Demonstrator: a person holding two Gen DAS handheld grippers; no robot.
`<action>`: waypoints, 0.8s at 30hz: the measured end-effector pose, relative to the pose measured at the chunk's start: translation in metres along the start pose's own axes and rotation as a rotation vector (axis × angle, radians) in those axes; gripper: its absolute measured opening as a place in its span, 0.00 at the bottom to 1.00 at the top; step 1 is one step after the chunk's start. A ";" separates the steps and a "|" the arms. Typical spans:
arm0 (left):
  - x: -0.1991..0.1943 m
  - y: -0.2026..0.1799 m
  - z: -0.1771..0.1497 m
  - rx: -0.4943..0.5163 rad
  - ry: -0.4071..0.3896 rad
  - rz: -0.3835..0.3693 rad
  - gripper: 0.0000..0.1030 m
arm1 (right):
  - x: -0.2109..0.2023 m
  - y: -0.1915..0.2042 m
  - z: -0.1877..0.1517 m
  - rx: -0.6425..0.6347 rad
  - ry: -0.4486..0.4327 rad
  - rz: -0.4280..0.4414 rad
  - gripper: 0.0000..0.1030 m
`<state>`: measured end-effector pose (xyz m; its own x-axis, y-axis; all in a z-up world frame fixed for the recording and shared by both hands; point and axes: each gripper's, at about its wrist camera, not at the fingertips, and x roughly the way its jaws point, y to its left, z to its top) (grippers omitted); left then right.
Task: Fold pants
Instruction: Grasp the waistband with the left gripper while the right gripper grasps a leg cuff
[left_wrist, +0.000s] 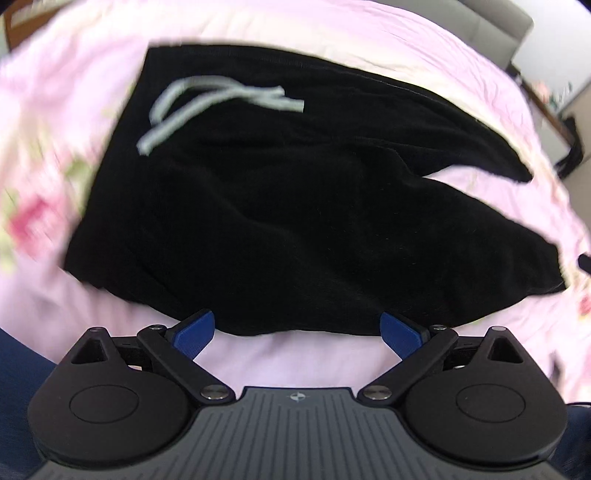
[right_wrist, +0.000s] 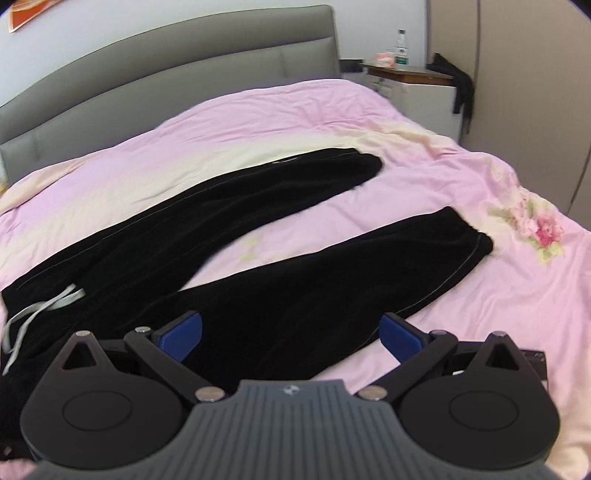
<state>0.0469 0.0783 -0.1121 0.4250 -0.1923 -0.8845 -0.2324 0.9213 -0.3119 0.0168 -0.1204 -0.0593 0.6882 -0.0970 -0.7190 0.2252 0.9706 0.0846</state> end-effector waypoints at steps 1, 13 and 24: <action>0.005 0.003 -0.001 -0.010 0.010 -0.019 1.00 | 0.012 -0.009 0.006 0.015 0.005 -0.017 0.95; 0.052 0.046 -0.002 -0.349 0.112 -0.102 1.00 | 0.149 -0.143 0.011 0.663 0.269 0.078 0.95; 0.068 0.084 -0.017 -0.748 0.071 -0.296 1.00 | 0.197 -0.227 -0.004 1.073 0.147 0.057 0.67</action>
<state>0.0412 0.1365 -0.2044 0.5101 -0.4372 -0.7407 -0.6535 0.3629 -0.6642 0.0986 -0.3594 -0.2232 0.6436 0.0383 -0.7644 0.7305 0.2672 0.6284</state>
